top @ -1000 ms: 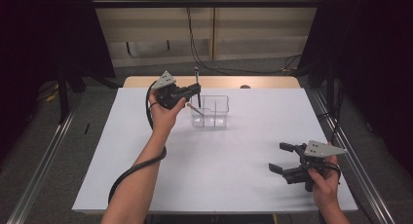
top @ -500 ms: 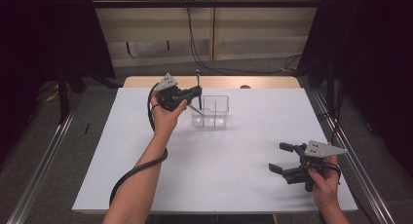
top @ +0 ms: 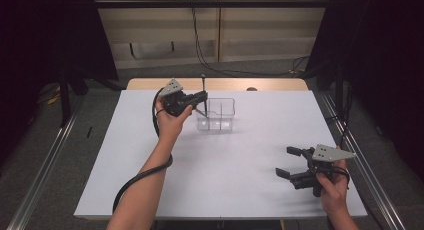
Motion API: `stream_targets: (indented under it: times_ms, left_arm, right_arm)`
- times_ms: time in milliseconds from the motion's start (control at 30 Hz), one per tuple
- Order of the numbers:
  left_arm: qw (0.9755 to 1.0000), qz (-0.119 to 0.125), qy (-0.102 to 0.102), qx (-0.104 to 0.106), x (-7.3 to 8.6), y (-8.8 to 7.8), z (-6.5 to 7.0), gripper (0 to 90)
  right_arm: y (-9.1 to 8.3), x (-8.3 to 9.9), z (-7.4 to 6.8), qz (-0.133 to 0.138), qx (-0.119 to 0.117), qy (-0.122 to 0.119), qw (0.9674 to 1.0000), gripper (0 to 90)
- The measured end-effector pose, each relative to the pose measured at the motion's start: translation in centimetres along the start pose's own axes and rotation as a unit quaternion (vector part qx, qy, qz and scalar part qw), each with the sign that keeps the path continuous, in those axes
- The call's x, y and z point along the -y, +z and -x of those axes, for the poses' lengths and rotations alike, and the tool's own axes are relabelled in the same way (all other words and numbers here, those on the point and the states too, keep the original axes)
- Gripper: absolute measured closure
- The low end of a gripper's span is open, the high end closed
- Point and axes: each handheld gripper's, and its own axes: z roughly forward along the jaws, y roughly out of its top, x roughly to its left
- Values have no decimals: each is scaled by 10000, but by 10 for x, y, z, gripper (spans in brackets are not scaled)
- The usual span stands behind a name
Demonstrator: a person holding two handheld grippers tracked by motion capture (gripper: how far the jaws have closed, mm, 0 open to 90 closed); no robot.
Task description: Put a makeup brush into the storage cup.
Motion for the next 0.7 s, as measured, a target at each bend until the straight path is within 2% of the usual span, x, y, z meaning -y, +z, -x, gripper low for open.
stream_targets:
  times_ms: [700]
  left_arm:
    - [10000,-82,-18,48,4,2,2,817]
  right_arm:
    - [-1,-1,0,20,-1,-12,10000,87]
